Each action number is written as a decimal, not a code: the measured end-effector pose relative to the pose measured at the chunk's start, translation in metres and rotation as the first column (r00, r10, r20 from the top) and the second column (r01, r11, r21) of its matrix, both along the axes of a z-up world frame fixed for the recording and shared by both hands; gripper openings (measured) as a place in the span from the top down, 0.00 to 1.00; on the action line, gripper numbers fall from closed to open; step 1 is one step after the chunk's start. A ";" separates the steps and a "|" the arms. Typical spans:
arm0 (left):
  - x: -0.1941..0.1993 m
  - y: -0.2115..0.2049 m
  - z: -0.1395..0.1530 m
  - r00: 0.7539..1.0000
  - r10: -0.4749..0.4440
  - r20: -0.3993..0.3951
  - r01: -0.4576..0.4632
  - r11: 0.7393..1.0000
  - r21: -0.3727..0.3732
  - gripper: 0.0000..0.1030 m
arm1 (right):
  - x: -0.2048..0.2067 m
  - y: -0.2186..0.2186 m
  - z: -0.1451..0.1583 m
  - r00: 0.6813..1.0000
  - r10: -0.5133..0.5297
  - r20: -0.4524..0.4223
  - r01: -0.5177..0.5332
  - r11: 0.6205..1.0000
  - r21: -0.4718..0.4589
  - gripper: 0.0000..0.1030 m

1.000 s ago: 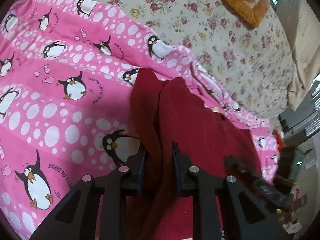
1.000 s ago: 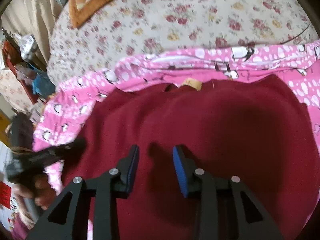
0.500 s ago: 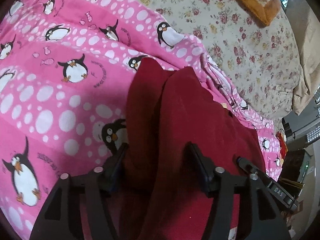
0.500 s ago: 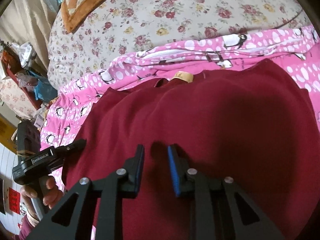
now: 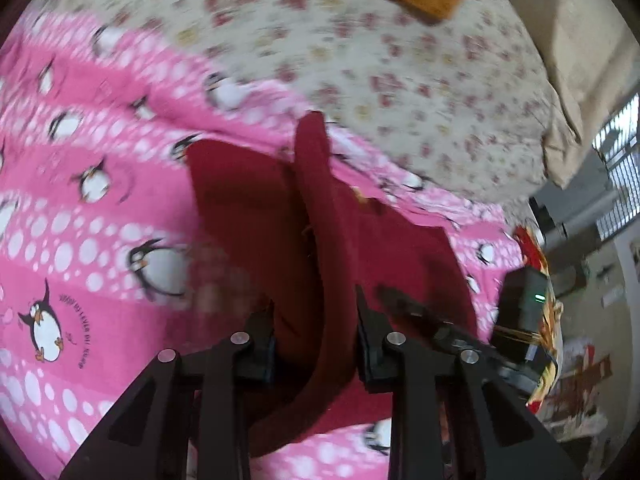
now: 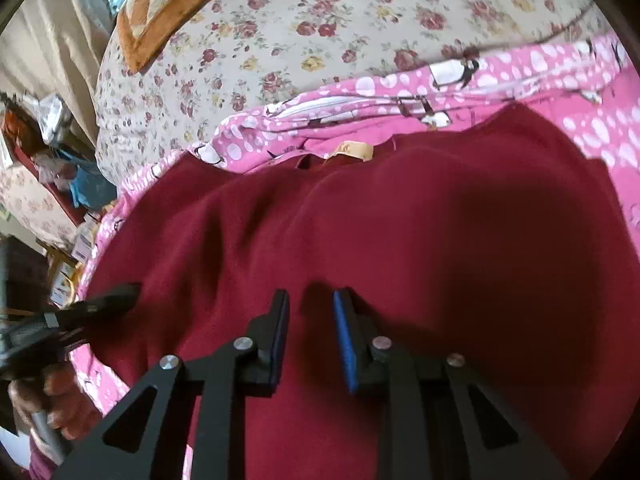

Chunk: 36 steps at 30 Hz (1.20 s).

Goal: Fold small clothes

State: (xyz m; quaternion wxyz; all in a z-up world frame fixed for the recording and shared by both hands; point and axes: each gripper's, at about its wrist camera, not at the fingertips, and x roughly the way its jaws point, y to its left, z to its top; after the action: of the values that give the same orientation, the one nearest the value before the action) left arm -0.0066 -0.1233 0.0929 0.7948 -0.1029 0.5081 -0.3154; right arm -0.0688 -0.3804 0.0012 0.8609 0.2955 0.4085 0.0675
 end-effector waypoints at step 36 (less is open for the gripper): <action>-0.085 -0.133 0.030 0.915 -0.399 0.057 0.386 0.908 0.163 0.81 | -0.076 -0.104 -0.049 0.906 -0.423 -0.012 0.251 0.514 0.820 0.45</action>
State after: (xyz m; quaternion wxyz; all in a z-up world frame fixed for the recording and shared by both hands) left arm -0.0915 -0.2562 0.1233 0.7425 0.0751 0.5044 -0.4343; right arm -0.1451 -0.4844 -0.0473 0.6628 0.7186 0.1831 0.1038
